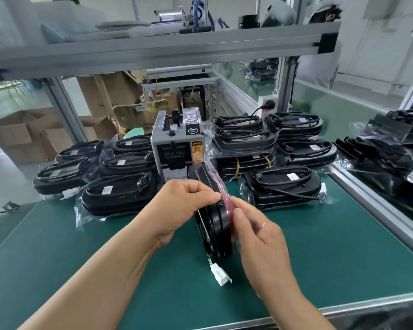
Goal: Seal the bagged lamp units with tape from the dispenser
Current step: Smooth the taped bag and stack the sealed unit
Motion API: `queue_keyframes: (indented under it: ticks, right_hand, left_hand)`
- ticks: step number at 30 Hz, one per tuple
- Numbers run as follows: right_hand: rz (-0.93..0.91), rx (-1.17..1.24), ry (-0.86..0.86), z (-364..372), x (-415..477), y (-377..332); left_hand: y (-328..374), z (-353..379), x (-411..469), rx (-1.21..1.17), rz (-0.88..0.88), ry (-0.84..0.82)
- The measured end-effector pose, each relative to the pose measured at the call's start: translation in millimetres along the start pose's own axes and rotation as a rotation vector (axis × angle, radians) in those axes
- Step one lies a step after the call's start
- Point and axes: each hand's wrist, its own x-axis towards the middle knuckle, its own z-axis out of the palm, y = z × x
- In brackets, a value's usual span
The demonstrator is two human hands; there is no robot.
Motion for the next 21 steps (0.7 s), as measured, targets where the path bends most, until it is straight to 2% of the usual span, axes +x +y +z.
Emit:
queue_keyframes:
  ticks: [5, 10, 21]
  right_hand:
    - [-0.011, -0.029, 0.045, 2, -1, -2]
    - [0.019, 0.093, -0.028, 3, -1, 3]
    - [0.045, 0.149, -0.048, 2, 0, 10]
  left_hand:
    - [0, -1, 5, -0.008, -0.055, -0.004]
    - [-1, 0, 9, -0.013, -0.051, -0.008]
    - [0, -1, 10, 0.067, -0.03, -0.015]
